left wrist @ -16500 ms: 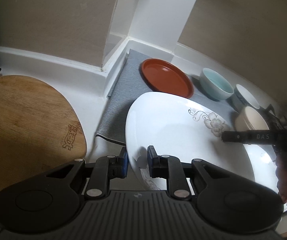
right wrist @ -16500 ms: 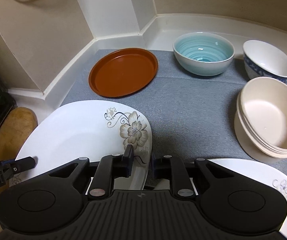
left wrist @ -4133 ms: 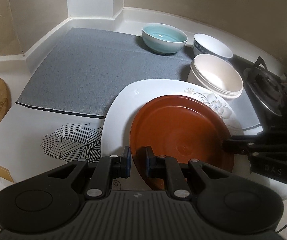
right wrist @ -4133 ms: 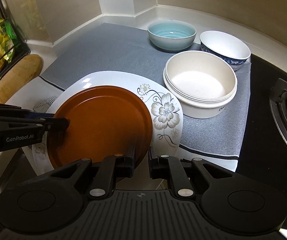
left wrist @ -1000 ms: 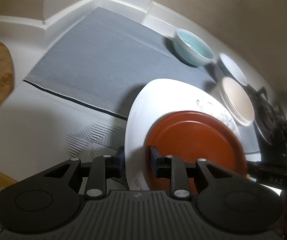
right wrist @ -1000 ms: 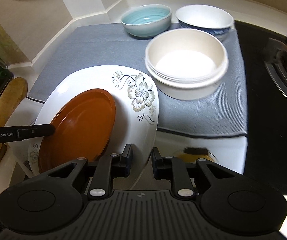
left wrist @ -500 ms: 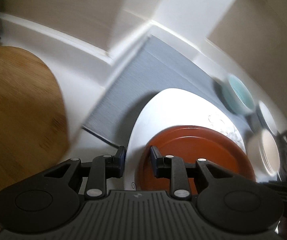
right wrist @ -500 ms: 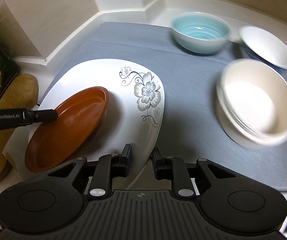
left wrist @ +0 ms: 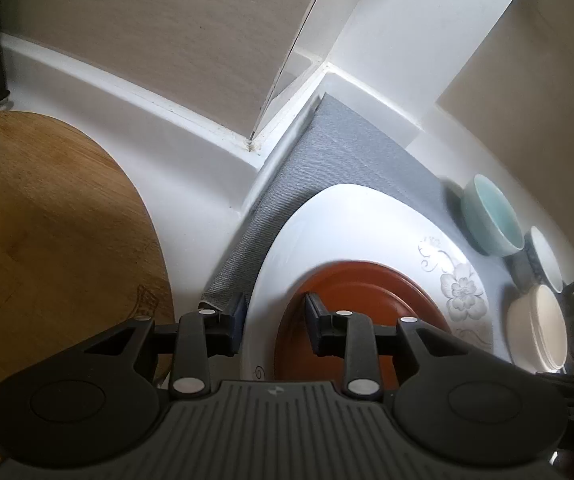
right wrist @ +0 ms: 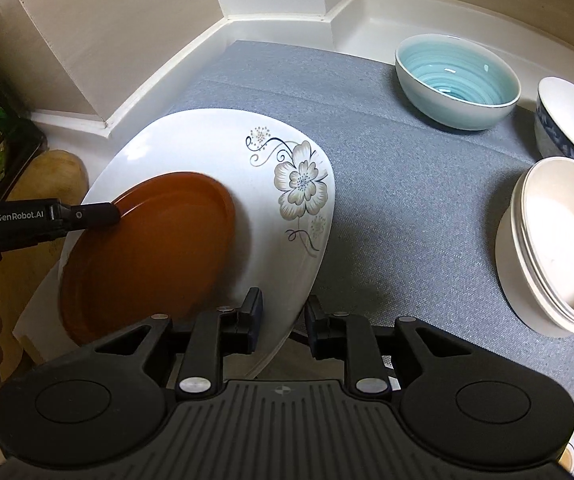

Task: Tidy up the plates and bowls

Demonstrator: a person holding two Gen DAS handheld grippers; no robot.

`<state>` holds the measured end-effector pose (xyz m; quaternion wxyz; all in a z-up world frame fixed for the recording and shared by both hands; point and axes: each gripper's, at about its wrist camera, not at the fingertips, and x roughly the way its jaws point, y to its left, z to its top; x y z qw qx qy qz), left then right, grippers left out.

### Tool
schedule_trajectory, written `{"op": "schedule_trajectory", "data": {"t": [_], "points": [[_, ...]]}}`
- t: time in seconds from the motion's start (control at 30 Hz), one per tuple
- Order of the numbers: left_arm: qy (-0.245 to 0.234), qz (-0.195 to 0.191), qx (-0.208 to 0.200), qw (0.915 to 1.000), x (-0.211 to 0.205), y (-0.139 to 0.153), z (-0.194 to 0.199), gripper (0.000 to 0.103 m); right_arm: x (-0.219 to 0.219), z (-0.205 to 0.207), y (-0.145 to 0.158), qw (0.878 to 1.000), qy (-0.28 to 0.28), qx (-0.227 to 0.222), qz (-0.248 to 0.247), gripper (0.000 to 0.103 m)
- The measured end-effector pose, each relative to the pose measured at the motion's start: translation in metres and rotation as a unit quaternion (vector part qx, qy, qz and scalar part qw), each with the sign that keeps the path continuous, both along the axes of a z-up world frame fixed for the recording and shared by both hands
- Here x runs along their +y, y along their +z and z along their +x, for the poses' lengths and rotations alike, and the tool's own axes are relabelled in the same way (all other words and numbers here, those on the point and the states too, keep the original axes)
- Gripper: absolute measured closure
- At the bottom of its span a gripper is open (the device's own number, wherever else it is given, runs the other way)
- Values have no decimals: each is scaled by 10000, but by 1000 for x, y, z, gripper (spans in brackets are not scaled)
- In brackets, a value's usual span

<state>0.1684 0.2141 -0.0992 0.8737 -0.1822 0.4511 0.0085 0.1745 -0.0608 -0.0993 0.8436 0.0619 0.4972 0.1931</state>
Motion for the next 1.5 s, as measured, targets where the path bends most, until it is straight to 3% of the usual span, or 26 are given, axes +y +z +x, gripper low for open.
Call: {"op": "schedule_trajectory", "data": {"t": [0.43,0.63,0.87,1.03,1.27,1.5], "points": [[375,757,-487,9952,-32,29,-21,61,-29,-14,13,9984,-121,-545,-26,73],[570,933,-645,9919,-65,39,-40,60,-74,-34,24,9955,-361,-871,79,73],[111,1092,-691,9915,-123,50,-66,60,-150,-63,28,9854,-1135,-1256,157,73],[-293,1356,-924,9860,-161,65,-96,60,-202,-66,12,9772,-1764,-1148,262,73],[-640,1743,-1058,9769,-195,76,-144,60,-242,-33,-13,9693,-2241,-821,595,72],[-689,2066,-1078,9700,-215,83,-183,60,-252,1,-32,9708,-2087,-515,1066,72]]}}
